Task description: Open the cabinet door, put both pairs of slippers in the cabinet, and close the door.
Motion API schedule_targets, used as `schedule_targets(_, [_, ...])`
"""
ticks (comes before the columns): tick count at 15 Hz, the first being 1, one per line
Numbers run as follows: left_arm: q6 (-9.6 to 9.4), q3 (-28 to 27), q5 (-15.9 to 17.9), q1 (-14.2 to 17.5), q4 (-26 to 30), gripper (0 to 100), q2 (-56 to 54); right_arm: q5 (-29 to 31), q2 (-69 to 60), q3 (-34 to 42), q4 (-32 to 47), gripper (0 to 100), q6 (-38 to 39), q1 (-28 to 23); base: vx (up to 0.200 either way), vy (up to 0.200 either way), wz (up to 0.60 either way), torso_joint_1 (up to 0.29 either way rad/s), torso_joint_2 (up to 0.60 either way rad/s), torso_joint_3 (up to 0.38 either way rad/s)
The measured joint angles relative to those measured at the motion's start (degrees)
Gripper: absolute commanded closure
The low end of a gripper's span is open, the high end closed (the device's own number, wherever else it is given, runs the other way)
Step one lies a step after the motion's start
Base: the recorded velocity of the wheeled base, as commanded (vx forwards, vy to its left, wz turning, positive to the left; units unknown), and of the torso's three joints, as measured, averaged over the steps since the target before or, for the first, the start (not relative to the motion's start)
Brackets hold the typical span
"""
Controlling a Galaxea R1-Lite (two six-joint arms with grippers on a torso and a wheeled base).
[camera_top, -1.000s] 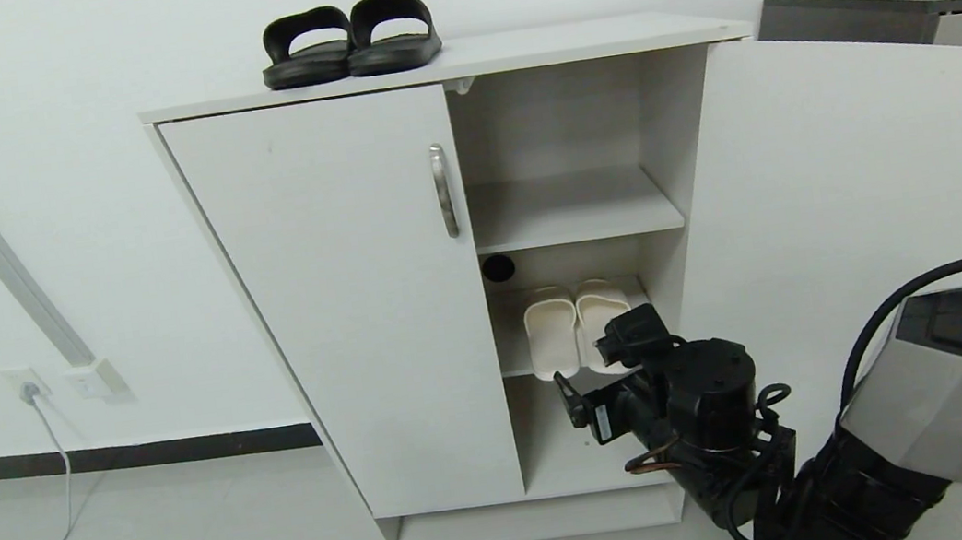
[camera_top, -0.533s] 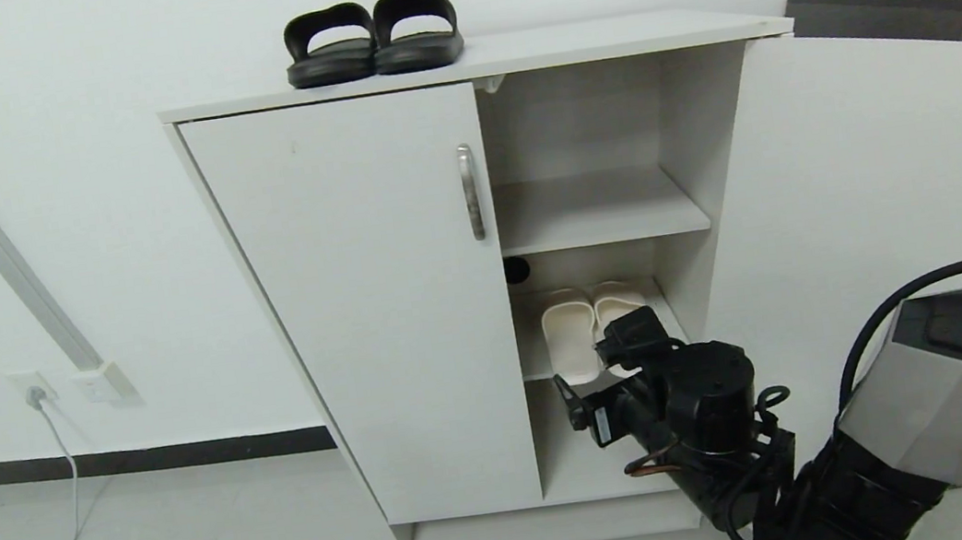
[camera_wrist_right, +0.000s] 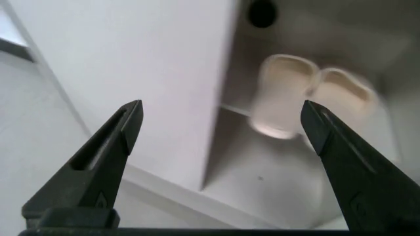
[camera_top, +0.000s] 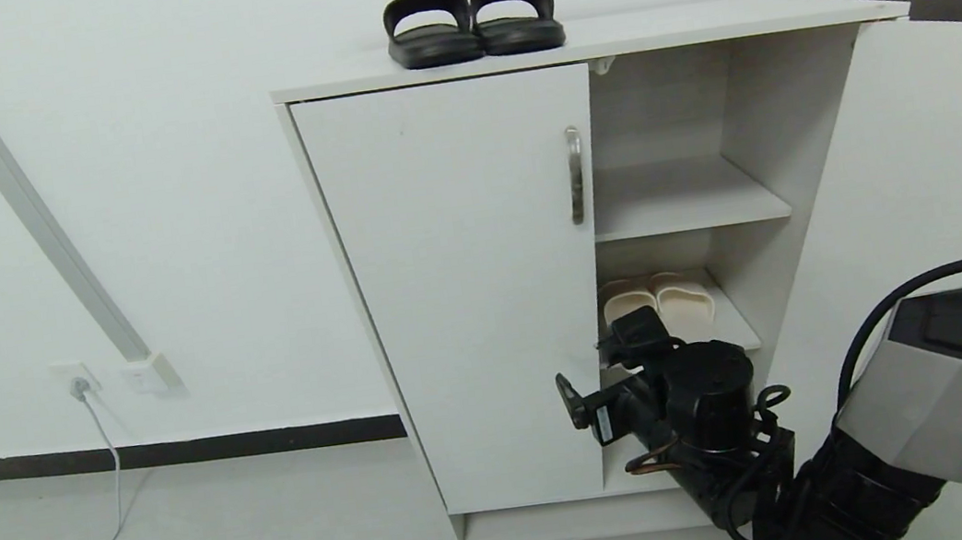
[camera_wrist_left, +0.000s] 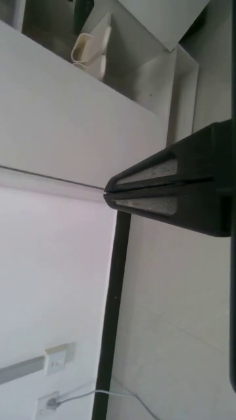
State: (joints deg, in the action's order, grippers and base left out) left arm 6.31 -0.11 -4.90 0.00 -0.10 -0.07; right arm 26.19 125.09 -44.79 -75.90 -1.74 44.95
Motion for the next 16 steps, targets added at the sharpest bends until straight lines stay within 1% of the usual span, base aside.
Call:
schedule_targets(2, [0.00,-0.05,0.01,0.00,0.00,100,0.00,-0.09,0.02,0.30,-0.02,0,0.09,0.04,0.000,0.200,0.00,-0.002,0.01,0.005])
schedule_targets(5, [0.00,-0.05,0.00,-0.02,0.00,100,0.00,-0.18,0.05,0.44,-0.02,0,0.33,-0.05,0.000,0.000,0.00,0.000,0.00,0.000])
schedule_targets(8, [0.00,-0.05,0.01,0.00,-0.01,100,0.00,-0.43,0.07,0.77,-0.33,0,0.38,-1.27,0.000,0.000,0.00,0.000,0.00,0.000])
schedule_targets(16, [0.00,-0.07,-0.05,0.00,-0.04,100,0.00,-2.49,0.73,2.60,-1.10,0,-0.52,-1.27,0.000,0.000,0.00,0.000,0.00,0.000])
